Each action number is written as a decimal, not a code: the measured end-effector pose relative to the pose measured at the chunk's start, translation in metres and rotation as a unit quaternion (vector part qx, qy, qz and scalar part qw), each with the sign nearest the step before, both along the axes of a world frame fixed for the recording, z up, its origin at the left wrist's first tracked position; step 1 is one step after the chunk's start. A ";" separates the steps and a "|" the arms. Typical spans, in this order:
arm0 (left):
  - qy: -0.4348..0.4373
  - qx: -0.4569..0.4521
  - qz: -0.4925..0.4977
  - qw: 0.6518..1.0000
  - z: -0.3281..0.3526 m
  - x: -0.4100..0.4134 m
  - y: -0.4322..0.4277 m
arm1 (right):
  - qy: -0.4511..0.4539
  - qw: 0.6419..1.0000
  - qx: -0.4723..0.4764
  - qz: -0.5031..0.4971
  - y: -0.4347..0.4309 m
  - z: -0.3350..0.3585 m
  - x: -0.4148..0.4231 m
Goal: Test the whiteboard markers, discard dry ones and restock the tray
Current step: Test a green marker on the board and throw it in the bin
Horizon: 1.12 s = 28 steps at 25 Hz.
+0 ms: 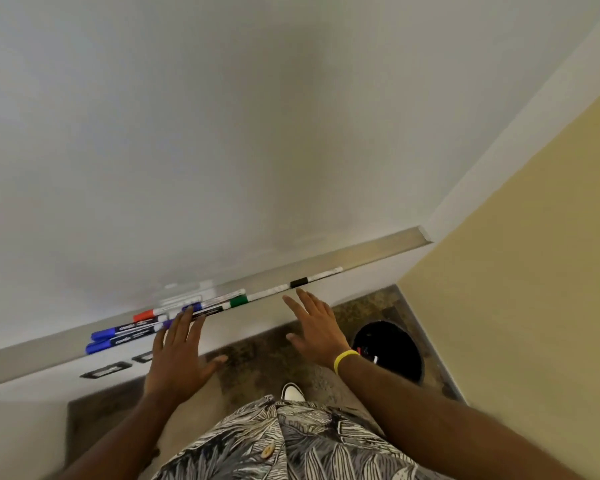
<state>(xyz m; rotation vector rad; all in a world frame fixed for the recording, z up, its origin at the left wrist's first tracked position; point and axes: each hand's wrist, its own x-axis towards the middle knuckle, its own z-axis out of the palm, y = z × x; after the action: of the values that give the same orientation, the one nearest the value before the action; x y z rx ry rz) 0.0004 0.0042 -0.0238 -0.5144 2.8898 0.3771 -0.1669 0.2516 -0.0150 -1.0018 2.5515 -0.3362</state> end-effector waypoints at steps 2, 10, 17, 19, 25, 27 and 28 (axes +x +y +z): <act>0.004 -0.006 0.015 1.000 -0.003 0.012 -0.006 | -0.002 1.000 0.004 0.027 -0.012 -0.003 0.001; 0.015 -0.011 0.053 0.998 -0.003 0.018 -0.030 | 0.023 0.997 -0.032 0.061 -0.063 0.002 -0.016; 0.039 0.014 0.056 0.998 0.001 0.000 -0.040 | 0.051 0.995 0.006 0.087 -0.098 0.001 -0.042; 0.050 0.013 0.054 0.997 0.002 -0.006 -0.040 | 0.048 0.994 0.020 0.098 -0.099 -0.003 -0.047; 0.064 0.008 0.043 0.997 0.004 -0.017 -0.041 | 0.045 0.992 0.027 0.118 -0.100 -0.007 -0.057; 0.068 0.006 0.043 0.997 0.004 -0.020 -0.042 | 0.046 0.992 0.023 0.119 -0.095 -0.007 -0.063; 0.069 0.006 0.043 0.997 0.005 -0.021 -0.042 | 0.047 0.991 0.023 0.122 -0.092 -0.007 -0.067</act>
<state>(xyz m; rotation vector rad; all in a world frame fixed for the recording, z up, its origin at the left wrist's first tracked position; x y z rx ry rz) -0.0210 -0.0380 -0.0192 -0.6368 3.0026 0.4585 -0.2343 0.1594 -0.0215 -1.3239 2.4681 -0.1634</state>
